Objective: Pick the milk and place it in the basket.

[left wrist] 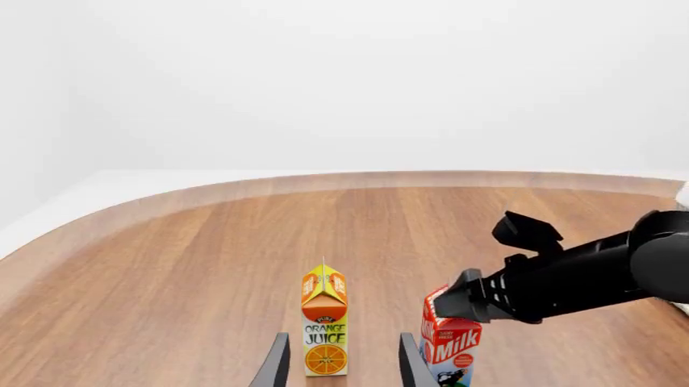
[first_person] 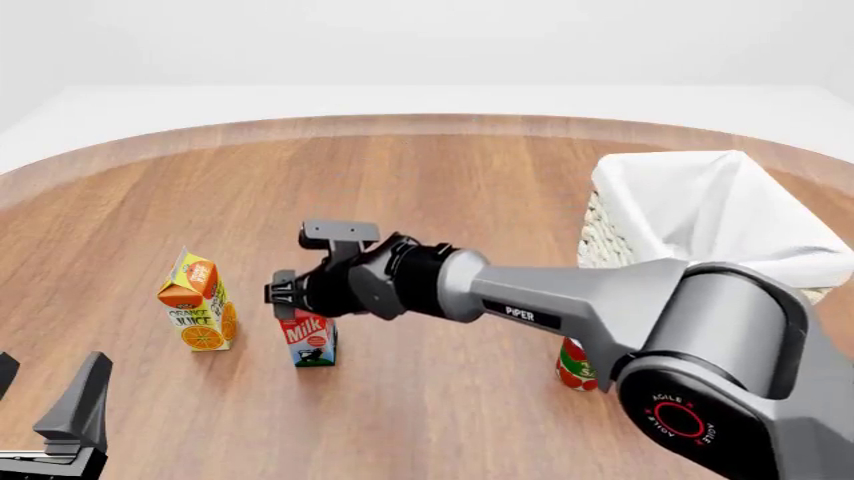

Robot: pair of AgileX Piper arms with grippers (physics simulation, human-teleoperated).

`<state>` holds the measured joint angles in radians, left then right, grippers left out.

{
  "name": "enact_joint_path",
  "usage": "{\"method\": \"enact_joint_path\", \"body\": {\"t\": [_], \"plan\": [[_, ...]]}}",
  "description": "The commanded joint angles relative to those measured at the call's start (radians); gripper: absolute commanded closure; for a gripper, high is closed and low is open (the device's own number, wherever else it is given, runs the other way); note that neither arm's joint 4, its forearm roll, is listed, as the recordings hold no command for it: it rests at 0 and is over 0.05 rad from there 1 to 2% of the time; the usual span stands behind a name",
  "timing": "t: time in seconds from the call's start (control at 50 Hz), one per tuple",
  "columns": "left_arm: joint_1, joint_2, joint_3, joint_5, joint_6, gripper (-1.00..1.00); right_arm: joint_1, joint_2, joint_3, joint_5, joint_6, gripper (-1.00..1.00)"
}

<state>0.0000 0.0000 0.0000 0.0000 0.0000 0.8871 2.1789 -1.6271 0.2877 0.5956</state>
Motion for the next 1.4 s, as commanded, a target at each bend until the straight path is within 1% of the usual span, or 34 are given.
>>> {"method": "enact_joint_path", "body": {"t": [0.02,0.26,0.54,0.88,0.94,0.96,0.98,1.04,1.4], "plan": [[0.000,0.000,0.000,0.000,0.000,-1.00,0.008,0.003,0.018,-0.014,0.015,-1.00],[0.000,0.000,0.000,0.000,0.000,-1.00,0.007,-0.001,0.043,-0.030,0.023,-1.00],[0.000,0.000,0.000,0.000,0.000,-1.00,-0.005,0.006,0.037,-0.033,0.020,-1.00],[0.000,0.000,0.000,0.000,0.000,-1.00,-0.030,0.029,-0.006,-0.022,-0.004,-1.00],[0.000,0.000,0.000,0.000,0.000,-1.00,-0.029,0.026,-0.012,-0.020,-0.016,-1.00],[0.000,0.000,0.000,0.000,0.000,-1.00,-0.031,0.024,-0.014,-0.019,-0.025,1.00],[0.000,0.000,0.000,0.000,0.000,-1.00,-0.038,0.020,-0.017,-0.017,-0.042,1.00],[0.000,0.000,0.000,0.000,0.000,-1.00,-0.033,0.014,-0.016,-0.020,-0.038,1.00],[0.000,0.000,0.000,0.000,0.000,-1.00,-0.033,-0.027,-0.001,-0.024,-0.064,1.00]]}}
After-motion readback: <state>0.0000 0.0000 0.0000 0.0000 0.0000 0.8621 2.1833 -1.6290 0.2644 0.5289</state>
